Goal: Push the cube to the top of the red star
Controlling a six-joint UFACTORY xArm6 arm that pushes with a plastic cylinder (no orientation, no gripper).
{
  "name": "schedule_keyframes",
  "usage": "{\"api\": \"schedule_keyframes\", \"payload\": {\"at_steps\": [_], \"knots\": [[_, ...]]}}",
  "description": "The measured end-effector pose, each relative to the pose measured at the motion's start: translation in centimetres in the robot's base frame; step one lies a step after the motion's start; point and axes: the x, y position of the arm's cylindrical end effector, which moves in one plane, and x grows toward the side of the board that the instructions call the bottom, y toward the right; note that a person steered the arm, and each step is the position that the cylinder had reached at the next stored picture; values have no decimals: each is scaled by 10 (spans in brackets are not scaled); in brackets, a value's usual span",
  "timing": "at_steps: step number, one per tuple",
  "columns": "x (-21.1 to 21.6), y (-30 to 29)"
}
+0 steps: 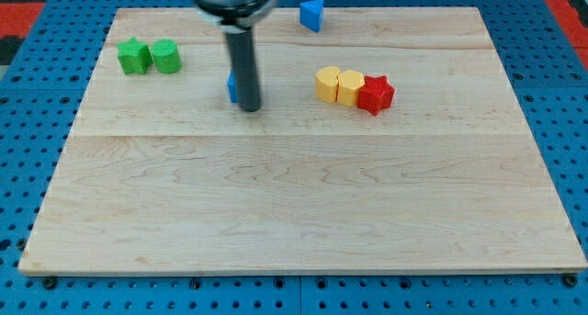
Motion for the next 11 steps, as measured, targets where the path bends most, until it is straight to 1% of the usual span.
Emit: {"api": "schedule_keyframes", "payload": {"at_steps": [1,2,3,4,5,6,7,8,10,11], "knots": [[-11,-1],[13,-40],[-23,-31],[-61,65],[-80,90],[-74,40],[-40,8],[-57,-40],[-102,56],[-117,72]]}}
